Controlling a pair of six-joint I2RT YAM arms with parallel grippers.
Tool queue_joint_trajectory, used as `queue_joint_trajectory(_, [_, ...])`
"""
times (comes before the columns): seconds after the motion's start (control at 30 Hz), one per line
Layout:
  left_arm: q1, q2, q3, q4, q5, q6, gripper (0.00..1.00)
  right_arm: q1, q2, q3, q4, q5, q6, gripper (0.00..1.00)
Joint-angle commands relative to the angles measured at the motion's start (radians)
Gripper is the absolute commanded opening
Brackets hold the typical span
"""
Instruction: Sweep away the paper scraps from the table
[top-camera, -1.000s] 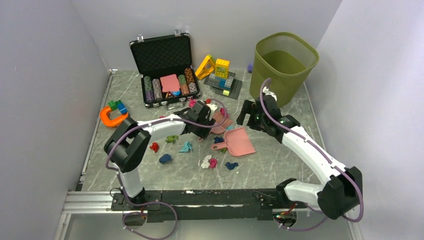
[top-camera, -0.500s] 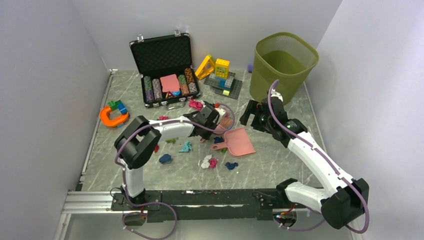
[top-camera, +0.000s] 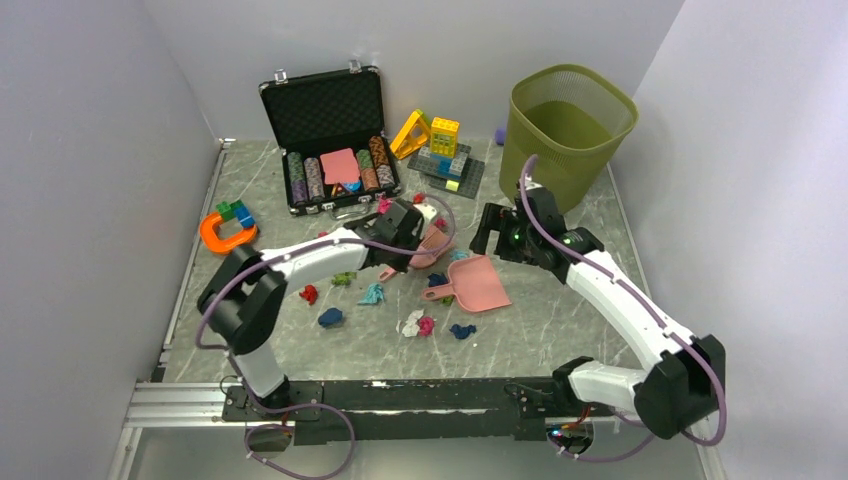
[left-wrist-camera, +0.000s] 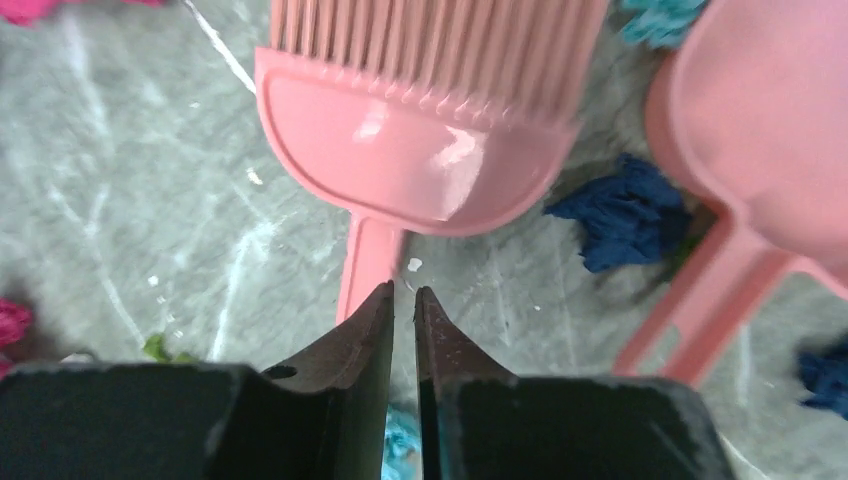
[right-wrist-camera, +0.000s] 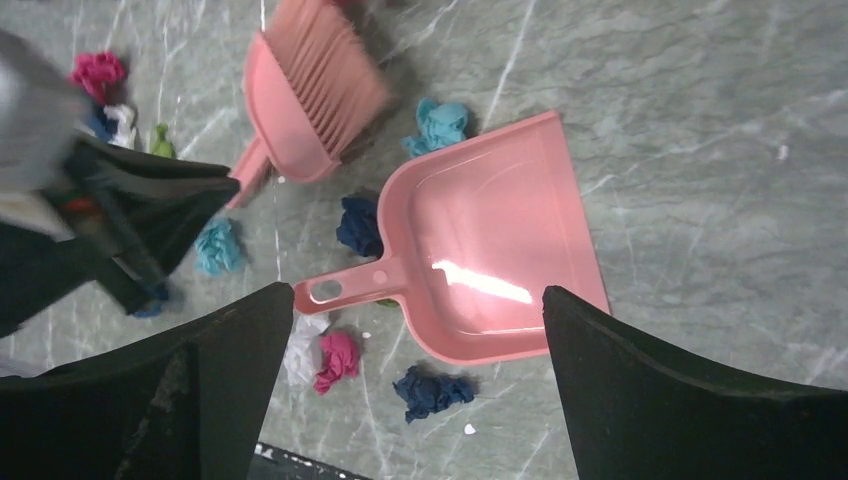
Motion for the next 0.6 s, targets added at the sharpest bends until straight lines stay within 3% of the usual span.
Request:
queue_joint_trajectory(0.0, [-0.001, -0.156, 0.007, -0.035, 0.001, 0.007, 0.06, -0.005, 0.046, 0.069, 0.047, -0.135, -0.086, 1.00])
queue_joint_trajectory(0.23, [-0.001, -0.288, -0.036, -0.048, 0.043, -0.004, 0.07, -0.052, 0.065, 0.041, 0.168, -0.349, -0.074, 1.00])
queue_joint_trajectory(0.43, [-0.001, -0.271, -0.076, -0.013, -0.046, 0.019, 0.38, -0.070, 0.077, 0.030, 0.203, -0.397, -0.053, 1.00])
queue_joint_trajectory(0.57, [-0.001, -0.177, -0.073, 0.032, -0.135, 0.071, 0.49, -0.071, 0.056, 0.018, 0.207, -0.399, -0.049, 1.00])
